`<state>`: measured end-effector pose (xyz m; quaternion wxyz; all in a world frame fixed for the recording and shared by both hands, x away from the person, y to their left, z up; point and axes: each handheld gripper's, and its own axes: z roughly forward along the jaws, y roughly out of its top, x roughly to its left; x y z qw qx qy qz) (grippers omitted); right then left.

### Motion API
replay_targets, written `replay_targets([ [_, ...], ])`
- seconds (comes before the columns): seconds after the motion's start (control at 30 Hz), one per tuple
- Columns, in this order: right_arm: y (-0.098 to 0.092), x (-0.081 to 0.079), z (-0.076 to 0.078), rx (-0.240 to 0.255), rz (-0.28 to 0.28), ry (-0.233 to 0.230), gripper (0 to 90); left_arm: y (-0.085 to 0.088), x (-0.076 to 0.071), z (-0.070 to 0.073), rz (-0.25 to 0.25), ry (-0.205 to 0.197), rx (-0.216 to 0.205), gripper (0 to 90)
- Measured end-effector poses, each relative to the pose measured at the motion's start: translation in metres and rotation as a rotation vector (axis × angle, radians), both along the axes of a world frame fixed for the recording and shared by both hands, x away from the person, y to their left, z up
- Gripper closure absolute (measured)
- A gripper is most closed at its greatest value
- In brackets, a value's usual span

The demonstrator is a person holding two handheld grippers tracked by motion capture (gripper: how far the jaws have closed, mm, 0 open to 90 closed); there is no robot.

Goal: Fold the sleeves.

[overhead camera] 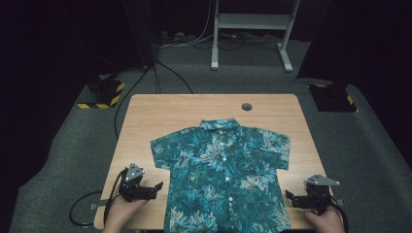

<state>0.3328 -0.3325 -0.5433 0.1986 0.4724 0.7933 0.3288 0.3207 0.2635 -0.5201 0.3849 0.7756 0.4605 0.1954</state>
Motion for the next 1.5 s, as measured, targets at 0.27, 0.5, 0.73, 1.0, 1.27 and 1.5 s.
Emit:
replay_targets([
  [0.27, 0.000, 0.000, 0.000, 0.000, 0.003, 0.001, 0.0, 0.000, 0.010, 0.001, 0.013, 0.013, -0.004, 2.4],
  [0.5, 0.000, 0.000, 0.000, 0.002, 0.002, 0.003, 0.0, -0.006, 0.023, 0.007, 0.016, 0.008, 0.012, 2.2],
  [0.73, 0.001, 0.001, 0.000, 0.002, 0.002, 0.003, 0.0, -0.014, 0.034, 0.011, 0.012, 0.007, 0.020, 1.9],
  [1.0, 0.001, 0.001, 0.000, 0.002, 0.002, 0.002, 0.0, -0.021, 0.047, 0.014, 0.033, 0.000, 0.024, 2.1],
  [1.27, 0.001, 0.001, 0.000, 0.003, 0.002, 0.003, 0.0, -0.024, 0.059, 0.011, 0.026, 0.003, 0.024, 2.4],
  [1.5, 0.001, 0.001, 0.000, 0.002, 0.002, 0.003, 0.0, -0.024, 0.070, 0.008, 0.031, 0.004, 0.016, 2.5],
])
